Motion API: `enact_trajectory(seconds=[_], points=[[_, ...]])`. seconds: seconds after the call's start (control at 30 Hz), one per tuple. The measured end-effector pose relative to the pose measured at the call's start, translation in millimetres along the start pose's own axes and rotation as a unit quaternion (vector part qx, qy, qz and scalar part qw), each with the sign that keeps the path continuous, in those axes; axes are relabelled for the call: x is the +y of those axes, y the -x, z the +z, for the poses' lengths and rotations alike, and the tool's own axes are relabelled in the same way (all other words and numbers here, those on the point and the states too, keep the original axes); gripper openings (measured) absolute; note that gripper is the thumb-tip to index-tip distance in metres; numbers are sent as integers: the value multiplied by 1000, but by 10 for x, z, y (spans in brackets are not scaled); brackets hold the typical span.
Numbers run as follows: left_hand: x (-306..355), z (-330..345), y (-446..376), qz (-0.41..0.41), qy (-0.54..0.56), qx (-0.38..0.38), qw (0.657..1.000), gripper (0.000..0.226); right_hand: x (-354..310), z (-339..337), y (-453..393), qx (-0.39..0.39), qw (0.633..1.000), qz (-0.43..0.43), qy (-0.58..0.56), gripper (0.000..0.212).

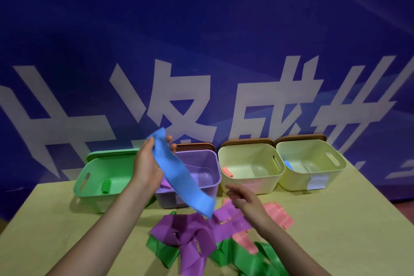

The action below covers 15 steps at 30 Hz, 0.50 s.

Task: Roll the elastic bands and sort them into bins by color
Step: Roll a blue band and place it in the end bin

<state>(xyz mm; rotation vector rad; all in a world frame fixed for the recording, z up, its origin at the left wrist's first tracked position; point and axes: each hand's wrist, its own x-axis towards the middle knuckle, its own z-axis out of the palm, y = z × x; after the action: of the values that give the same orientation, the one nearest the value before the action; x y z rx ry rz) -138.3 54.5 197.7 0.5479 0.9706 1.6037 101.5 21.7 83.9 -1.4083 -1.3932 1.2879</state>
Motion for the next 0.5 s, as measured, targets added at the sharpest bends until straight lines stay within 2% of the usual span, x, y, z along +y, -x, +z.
enact_trajectory(seconds=[0.13,0.2,0.33,0.4,0.5], points=[[-163,188,387,-5,-116,-33,993,35,-426,32,-61,88,993,-68,-34,22],[-242,260,543,-28,-147,-51,987,45,-682,67,-27,69,989,-124,-33,13],[-344,324,665,30,-282,-58,957,26,-953,200,39,8,981,-192,23,8],[-340,343,696,43,-302,-62,950,27,-967,256,36,31,976,-210,39,11],[-359,311,727,-7,-309,-64,949,22,-951,255,21,69,972,-220,31,13]])
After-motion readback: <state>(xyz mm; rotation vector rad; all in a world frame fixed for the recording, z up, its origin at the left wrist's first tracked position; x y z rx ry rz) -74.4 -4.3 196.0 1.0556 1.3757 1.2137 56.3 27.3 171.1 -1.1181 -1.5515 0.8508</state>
